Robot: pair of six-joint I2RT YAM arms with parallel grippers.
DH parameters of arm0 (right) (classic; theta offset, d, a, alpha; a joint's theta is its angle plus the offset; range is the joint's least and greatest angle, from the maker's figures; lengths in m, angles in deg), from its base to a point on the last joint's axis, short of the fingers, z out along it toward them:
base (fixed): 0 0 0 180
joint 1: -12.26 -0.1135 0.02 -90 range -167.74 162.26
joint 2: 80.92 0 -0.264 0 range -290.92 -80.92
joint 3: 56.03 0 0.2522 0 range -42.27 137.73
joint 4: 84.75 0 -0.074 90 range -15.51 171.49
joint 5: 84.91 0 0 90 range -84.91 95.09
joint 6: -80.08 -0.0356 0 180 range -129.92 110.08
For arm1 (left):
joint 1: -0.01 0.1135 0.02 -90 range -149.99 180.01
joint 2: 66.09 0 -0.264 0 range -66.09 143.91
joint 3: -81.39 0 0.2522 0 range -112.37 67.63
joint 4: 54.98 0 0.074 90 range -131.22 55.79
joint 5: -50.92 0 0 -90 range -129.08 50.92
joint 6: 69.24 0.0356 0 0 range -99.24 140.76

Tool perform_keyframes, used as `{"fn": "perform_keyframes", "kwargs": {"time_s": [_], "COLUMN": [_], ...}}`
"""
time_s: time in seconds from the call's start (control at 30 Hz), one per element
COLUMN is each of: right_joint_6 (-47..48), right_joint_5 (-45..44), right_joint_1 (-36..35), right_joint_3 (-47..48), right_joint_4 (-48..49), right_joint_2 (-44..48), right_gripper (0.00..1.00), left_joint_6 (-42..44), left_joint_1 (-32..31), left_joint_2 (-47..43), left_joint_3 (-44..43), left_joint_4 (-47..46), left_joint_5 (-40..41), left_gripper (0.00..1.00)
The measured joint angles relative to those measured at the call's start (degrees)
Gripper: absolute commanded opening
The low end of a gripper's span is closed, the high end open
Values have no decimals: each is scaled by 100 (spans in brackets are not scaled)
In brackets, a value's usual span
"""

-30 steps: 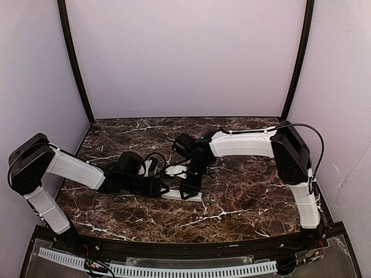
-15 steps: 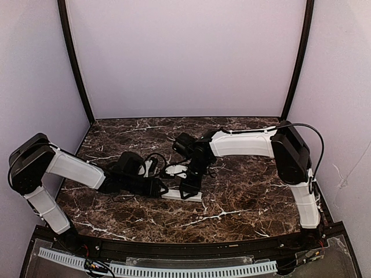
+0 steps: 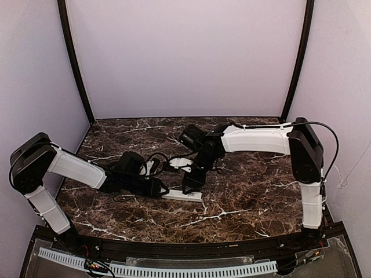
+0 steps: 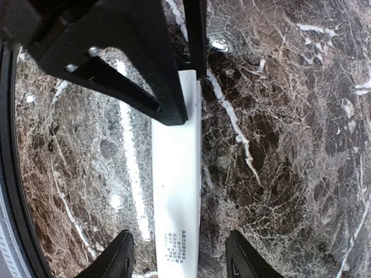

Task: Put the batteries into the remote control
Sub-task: Load the battery cover onto the remote control without the battery cover.

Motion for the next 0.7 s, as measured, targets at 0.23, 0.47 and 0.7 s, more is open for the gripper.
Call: {"fn": "perform_keyframes", "kwargs": {"time_s": [0.23,0.47,0.7], "right_joint_6": [-149,-168,-166], "right_joint_5": [68,63,57], "right_joint_1": [87,116,153], "right_joint_3": [-358,-614,-743], "right_joint_4": [144,188,254], "right_joint_2": [367,291,155], "right_gripper": [31,29,20], "left_joint_6": [-2,-4,-9], "left_joint_1": [0,0,0], "left_joint_2": [52,76,81], "left_joint_3": [-83,-105,-109], "left_joint_4": [15,7,-2], "left_joint_5": [-11,-17,-28], "left_gripper": [38,38,36]}}
